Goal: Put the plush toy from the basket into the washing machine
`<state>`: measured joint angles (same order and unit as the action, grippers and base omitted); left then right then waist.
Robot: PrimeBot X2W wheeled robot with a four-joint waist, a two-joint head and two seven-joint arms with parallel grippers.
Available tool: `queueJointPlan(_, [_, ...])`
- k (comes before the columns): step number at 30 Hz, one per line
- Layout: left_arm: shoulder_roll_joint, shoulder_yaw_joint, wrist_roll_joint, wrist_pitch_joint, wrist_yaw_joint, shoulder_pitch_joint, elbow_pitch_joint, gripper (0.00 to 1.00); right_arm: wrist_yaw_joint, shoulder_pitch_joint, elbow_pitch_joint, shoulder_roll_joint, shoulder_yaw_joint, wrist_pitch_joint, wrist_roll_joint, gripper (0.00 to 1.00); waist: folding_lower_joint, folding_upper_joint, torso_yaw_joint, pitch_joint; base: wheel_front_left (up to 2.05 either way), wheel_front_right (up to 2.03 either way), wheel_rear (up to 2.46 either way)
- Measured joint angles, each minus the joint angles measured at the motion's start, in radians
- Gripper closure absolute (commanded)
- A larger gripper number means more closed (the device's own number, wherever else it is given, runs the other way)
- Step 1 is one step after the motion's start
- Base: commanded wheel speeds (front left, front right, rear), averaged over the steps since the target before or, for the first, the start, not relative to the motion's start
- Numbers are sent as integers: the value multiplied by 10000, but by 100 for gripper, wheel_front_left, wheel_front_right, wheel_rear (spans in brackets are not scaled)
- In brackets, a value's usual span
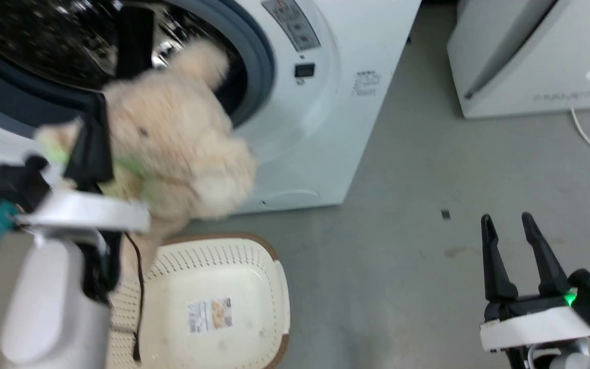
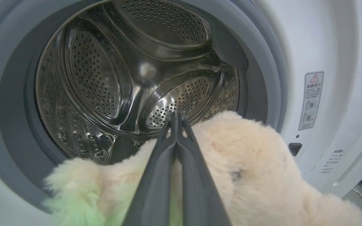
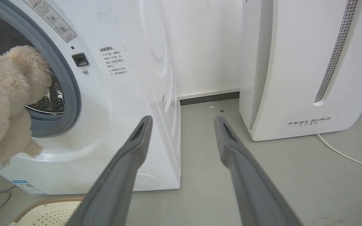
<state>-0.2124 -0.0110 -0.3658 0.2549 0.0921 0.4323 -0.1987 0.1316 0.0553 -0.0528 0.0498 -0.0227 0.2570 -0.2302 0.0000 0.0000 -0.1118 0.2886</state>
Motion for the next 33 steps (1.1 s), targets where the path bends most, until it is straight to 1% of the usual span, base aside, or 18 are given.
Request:
queueJointPlan(3, [-282,176,-69,-65,2,902,-403,100,0,195,105,2,40,0,-75,0,0,0,-182,462,0,0,0])
queueJointPlan(9, [-1143,393,-88,-401,94,2823,-1187,100,0,656,368,0,92,0,-447,0,1,0,-567,1572,0,0,0])
queueJointPlan(16, [-2213,301,-65,-802,224,5361,-2192,100,0,1008,487,0,203,0,-683,0,2,0,-1009,2835,0,0,0])
queueJointPlan(20, [-2683,226,-25,-872,251,6757,-2840,100,0,1072,500,0,299,0,-817,0,2,0,-1225,3404,0,0,0])
queueJointPlan(26, [-3049,-199,215,-959,267,8398,-3858,100,0,1217,545,0,339,0,-903,0,2,0,-1424,4049,0,0,0])
queueJointPlan(33, [-3083,-1492,487,-1432,339,8999,-5287,100,0,1417,606,2,403,0,-972,0,2,0,-1455,4585,0,0,0])
